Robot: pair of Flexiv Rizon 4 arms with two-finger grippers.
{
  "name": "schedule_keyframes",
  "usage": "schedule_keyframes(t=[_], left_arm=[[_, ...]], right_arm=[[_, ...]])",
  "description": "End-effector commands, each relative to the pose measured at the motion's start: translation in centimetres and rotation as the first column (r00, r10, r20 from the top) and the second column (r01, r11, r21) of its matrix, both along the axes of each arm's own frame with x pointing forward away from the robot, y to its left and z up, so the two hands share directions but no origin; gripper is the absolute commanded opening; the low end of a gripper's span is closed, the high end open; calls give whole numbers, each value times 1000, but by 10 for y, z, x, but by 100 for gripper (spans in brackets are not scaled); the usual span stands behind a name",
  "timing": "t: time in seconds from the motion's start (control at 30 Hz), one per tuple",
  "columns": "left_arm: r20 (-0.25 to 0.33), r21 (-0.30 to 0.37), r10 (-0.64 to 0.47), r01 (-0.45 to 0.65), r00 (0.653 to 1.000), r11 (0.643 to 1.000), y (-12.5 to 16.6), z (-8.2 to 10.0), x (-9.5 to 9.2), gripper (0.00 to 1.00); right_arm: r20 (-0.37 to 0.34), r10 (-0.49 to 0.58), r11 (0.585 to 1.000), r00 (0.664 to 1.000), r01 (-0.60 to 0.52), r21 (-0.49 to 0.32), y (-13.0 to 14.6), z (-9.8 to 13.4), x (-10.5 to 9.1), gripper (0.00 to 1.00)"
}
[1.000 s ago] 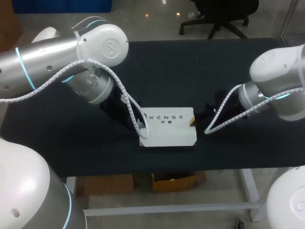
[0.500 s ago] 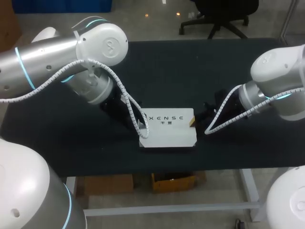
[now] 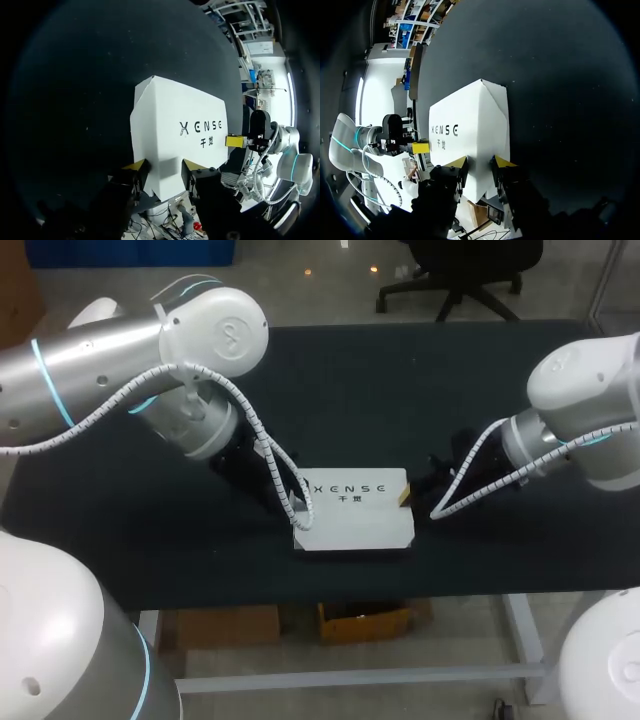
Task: Assemble the packaging by folding the flat box into shape, placing the metal phone stand inside, and closing the box properly
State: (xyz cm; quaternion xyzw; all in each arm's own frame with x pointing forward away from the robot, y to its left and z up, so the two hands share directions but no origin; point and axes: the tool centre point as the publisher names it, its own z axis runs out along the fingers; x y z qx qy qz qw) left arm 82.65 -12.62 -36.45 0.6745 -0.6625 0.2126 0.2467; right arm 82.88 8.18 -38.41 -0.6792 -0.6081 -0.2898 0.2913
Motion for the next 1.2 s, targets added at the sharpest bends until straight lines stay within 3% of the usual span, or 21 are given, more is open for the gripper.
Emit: schedule_keyframes(t=[0.03, 0.67, 1.0, 1.2], left_arm=[[-9, -6, -6, 6, 1000, 1000, -3, -3, 2, 45], [-24, -21, 5, -5, 1000, 1000, 3, -8, 1, 45], [-24, -22, 5, -6, 1000, 1000, 5, -8, 1, 52], [-24, -22, 5, -6, 1000, 1000, 5, -8, 1, 49]], right_arm=[[-7, 3, 1000, 1000, -3, 1, 0, -4, 4, 29], [-18, -13, 1000, 1000, 13, -21, -2, -5, 5, 32], [-18, -13, 1000, 1000, 13, -21, -2, -5, 5, 31], [-18, -13, 1000, 1000, 13, -21, -2, -5, 5, 31]])
